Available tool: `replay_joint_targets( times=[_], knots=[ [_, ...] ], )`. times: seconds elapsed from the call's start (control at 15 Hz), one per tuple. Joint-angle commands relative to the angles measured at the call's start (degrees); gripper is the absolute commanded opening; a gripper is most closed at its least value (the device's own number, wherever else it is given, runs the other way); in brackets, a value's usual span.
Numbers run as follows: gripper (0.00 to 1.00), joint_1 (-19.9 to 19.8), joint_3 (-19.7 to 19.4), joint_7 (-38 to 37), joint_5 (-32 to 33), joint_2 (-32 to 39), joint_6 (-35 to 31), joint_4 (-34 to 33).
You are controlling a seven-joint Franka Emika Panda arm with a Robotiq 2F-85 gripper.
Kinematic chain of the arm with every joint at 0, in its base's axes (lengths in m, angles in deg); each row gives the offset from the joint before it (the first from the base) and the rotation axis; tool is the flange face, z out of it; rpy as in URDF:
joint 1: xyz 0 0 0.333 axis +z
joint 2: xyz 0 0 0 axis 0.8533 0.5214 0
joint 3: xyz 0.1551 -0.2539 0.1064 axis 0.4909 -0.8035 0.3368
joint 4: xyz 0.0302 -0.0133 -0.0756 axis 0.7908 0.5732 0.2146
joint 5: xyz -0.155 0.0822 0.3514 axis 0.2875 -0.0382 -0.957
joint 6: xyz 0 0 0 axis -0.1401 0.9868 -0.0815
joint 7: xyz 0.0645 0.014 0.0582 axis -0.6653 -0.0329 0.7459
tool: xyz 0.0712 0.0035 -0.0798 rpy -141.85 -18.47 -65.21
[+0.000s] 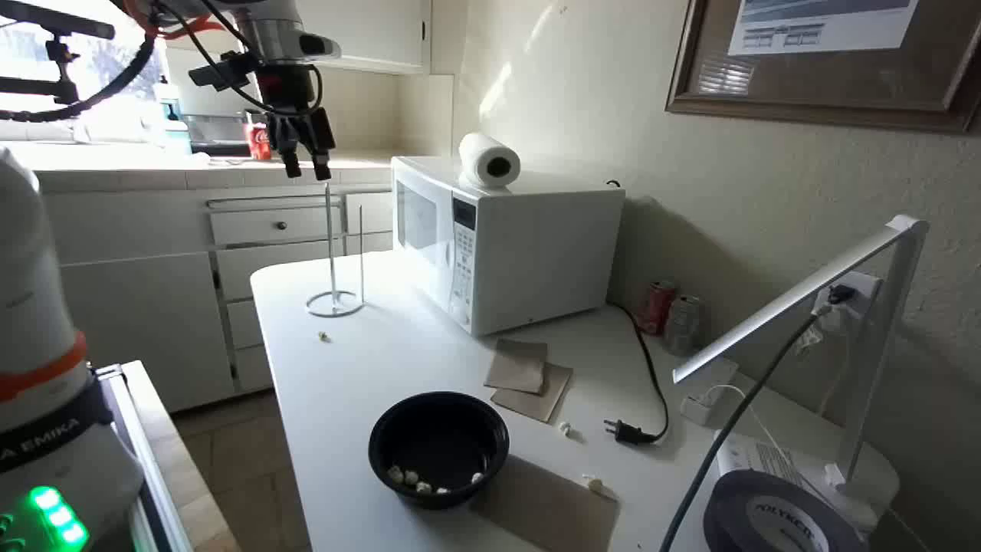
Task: Put the tissue roll upright
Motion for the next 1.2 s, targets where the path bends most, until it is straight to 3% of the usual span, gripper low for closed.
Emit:
replay_joint_targets(
  times=[0.0, 0.4, 0.8, 1.13],
  knots=[
    [1.0, 0.91, -0.83, -0.49, 0.6, 0.2, 0.12, -0.1],
    [1.0, -0.14, -1.75, -0.56, 1.24, -0.26, -0.39, -0.31],
    [1.0, -4.88, -10.69, 4.43, 1.41, 1.94, -8.67, -3.84],
    [1.0, -6.48, -17.39, 8.86, -2.02, 8.42, -15.56, -9.06]
  ],
)
